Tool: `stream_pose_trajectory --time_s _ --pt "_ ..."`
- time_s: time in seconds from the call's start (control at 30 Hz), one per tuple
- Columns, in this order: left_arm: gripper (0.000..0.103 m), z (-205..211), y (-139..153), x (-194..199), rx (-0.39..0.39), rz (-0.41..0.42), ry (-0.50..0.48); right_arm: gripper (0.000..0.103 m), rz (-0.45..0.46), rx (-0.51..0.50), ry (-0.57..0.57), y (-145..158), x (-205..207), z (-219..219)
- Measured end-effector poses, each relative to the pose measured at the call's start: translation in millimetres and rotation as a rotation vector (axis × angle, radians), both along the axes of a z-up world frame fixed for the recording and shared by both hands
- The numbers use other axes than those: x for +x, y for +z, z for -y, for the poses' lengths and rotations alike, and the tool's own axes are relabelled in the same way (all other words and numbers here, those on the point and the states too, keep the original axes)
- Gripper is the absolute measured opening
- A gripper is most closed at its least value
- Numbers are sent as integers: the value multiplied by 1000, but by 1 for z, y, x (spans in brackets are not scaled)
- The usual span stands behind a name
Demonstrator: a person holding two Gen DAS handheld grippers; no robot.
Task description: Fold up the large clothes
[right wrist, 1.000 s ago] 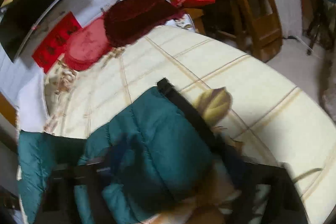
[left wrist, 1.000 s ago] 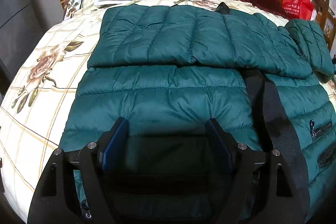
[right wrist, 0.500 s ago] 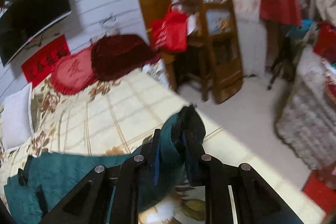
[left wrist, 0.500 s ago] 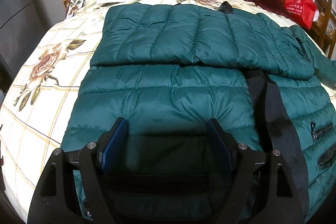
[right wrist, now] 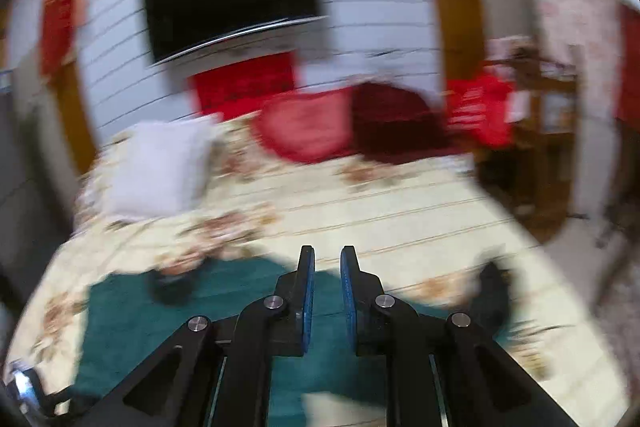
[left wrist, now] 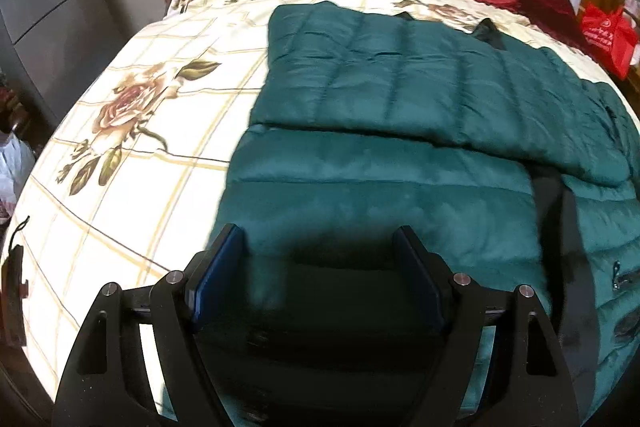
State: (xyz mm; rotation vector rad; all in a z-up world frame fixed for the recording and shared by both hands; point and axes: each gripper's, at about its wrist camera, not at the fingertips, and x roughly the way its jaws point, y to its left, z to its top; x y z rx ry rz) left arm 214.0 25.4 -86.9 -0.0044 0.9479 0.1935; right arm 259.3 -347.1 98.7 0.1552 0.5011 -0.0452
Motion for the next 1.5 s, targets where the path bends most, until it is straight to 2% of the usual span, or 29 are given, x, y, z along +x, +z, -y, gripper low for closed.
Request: stream_pose_trajectory --time_s 0.07,0.17,0.27,0.3,0.37,0.43,0.5,0.53,0.6,0.73,0.93,1.07,1.1,1.13,1.2,1.23,1.4,1.5 --pt "79 -6 -5 4 -3 -15 18 12 -26 22 50 -20 8 -35" --pt "79 -11 -6 6 -38 -28 30 12 -106 37 8 -60 16 -53" --pt "79 -7 -4 4 -54 -39 9 16 -191 31 -62 -91 16 -33" --pt "79 -6 -4 3 -57 -40 5 16 -225 1 -82 -98 13 -20" --pt "79 -2 -5 3 -44 -41 -1 21 -229 -73 -120 -102 3 7" --pt "79 1 -6 4 -42 -44 -3 58 -224 -106 -133 -102 -9 33" --pt "79 5 -6 7 -40 -45 -4 77 -204 -153 -152 -103 -22 55" --pt "79 6 -7 8 -35 -45 -5 78 -206 -159 -140 -106 -27 64" --pt "79 9 -8 8 -23 -42 -7 78 -230 -154 -101 -115 -33 76" --pt "80 12 -10 9 -6 -34 -8 78 -265 -234 -71 -136 -36 86" --pt "83 13 -12 10 2 -30 -6 78 -338 -382 4 -164 5 76" --pt "85 13 -12 10 5 -28 -7 78 -438 -410 -95 -180 42 91" --pt "85 13 -12 10 4 -29 -7 67 -443 -392 -113 -180 44 95" --pt "85 13 -12 11 3 -29 -7 48 -428 -359 -122 -177 44 99" --pt "85 13 -12 11 2 -30 -6 30 -390 -326 -134 -168 39 102" --pt "85 13 -12 11 2 -29 -6 25 -359 -316 -132 -161 33 101" --pt "85 13 -12 10 3 -29 -6 22 -228 -270 -73 -120 7 74" --pt "86 12 -12 10 3 -28 -2 22 -159 -224 6 -98 -1 38"
